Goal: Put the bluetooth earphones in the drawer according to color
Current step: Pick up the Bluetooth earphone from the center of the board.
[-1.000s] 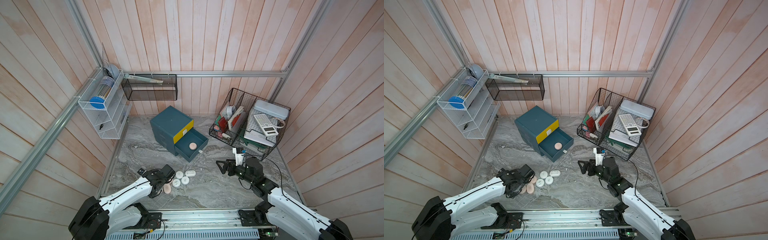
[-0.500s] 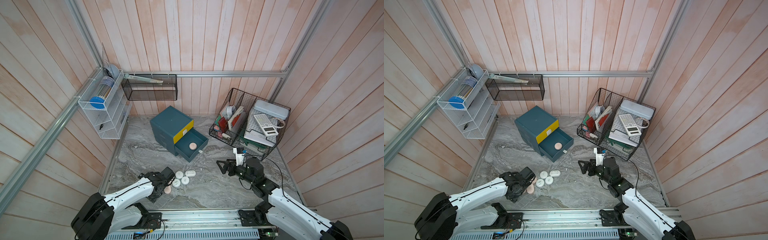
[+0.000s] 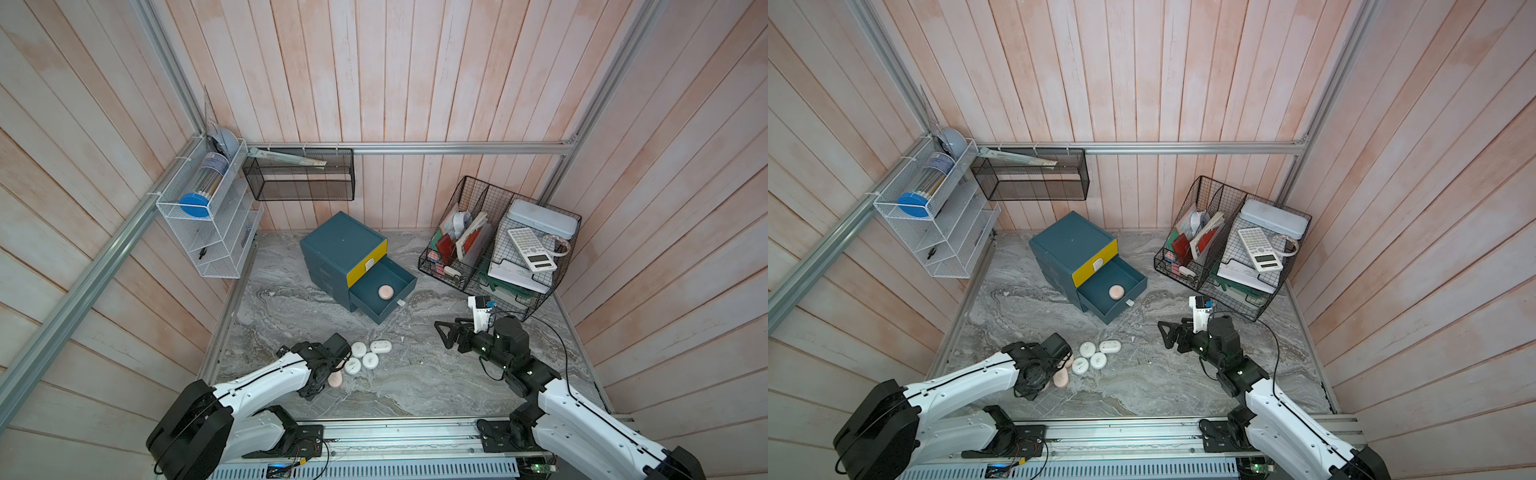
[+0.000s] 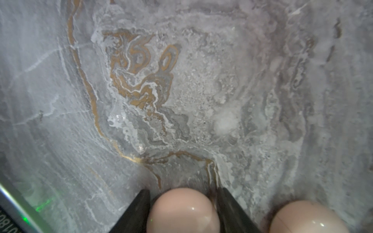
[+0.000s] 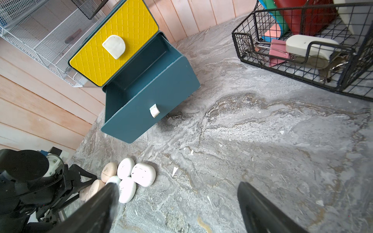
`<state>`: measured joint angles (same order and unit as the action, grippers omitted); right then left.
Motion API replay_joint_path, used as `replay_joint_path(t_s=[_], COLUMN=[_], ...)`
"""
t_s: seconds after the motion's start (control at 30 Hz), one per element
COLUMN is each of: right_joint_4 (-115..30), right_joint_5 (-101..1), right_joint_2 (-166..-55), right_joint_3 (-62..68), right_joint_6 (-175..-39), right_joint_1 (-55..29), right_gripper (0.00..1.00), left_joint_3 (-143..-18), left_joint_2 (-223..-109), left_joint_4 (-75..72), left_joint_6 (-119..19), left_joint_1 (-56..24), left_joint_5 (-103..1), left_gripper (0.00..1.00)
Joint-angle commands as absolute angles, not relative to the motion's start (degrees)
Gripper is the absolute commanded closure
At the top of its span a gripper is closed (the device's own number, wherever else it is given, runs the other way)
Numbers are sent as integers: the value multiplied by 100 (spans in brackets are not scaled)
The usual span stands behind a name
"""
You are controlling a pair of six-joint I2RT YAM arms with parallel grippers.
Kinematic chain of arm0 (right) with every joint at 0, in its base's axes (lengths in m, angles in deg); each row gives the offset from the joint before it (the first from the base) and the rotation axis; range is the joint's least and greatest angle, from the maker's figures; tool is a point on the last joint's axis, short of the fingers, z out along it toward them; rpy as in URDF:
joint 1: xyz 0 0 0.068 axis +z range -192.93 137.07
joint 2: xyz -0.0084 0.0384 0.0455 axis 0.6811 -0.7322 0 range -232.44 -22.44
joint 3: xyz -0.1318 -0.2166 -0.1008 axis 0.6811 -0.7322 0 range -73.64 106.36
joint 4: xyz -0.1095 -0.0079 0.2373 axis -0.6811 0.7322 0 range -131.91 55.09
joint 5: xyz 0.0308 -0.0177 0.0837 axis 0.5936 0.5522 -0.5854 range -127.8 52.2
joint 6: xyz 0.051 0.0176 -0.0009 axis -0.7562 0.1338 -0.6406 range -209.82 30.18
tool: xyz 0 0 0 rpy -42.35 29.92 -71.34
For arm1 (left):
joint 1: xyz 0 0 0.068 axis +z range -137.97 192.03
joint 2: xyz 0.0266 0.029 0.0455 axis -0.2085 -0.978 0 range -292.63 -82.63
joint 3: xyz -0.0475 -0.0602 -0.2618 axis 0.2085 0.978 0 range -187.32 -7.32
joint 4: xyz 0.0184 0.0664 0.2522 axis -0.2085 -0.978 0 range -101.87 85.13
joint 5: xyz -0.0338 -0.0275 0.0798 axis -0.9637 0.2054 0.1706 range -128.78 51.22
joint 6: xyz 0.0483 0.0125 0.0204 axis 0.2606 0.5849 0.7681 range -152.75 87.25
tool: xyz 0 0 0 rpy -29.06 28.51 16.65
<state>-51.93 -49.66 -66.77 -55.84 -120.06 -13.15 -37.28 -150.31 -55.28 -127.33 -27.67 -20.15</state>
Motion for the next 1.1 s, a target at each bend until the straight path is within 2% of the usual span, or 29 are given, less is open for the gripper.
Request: replay_joint_path(t_s=[0.0, 0.4, 0.57, 0.7, 0.87, 0.9, 1.07], right_joint_4=[-5167, -5219, -5226, -5228, -5327, -5335, -5419], right_joint_5=[-4897, -4923, -4932, -4905, -4958, -4965, -5018], right_joint_2=[-6601, -6724, -6744, -6786, -6957, -6994, -7120], right_joint_3=[-5643, -5587, -5588, -5598, -5590, -5585, -5581], right_joint_6=[-11918, -11944, -11970, -11961, -11964, -11962, -11985], right_joint_1=[-1356, -1357, -1357, -1362, -1367, -1366, -1366], right_gripper=[2, 2, 2, 2, 2, 2, 2], left_joint_3=[-4078, -5961, -5951, -5344, -4674, -4598, -4450], left_joint_2=[-14851, -14808, -14866, -14734, -14746, -14779, -15081], left_joint_4=[-5667, -6738, -6708, -6349, -5642, -5562, -5268], left_joint_6=[-12782, -12118, -12021, -12066, -11694, -11648, -11410], left_joint_1=[-2726, -2699, -2699, -2641, -2204, -2129, -1995], left_joint_5=[-1681, -565, -615, -876, -1576, -1674, -1993], left_gripper=[46, 47, 46, 30, 9, 1, 0])
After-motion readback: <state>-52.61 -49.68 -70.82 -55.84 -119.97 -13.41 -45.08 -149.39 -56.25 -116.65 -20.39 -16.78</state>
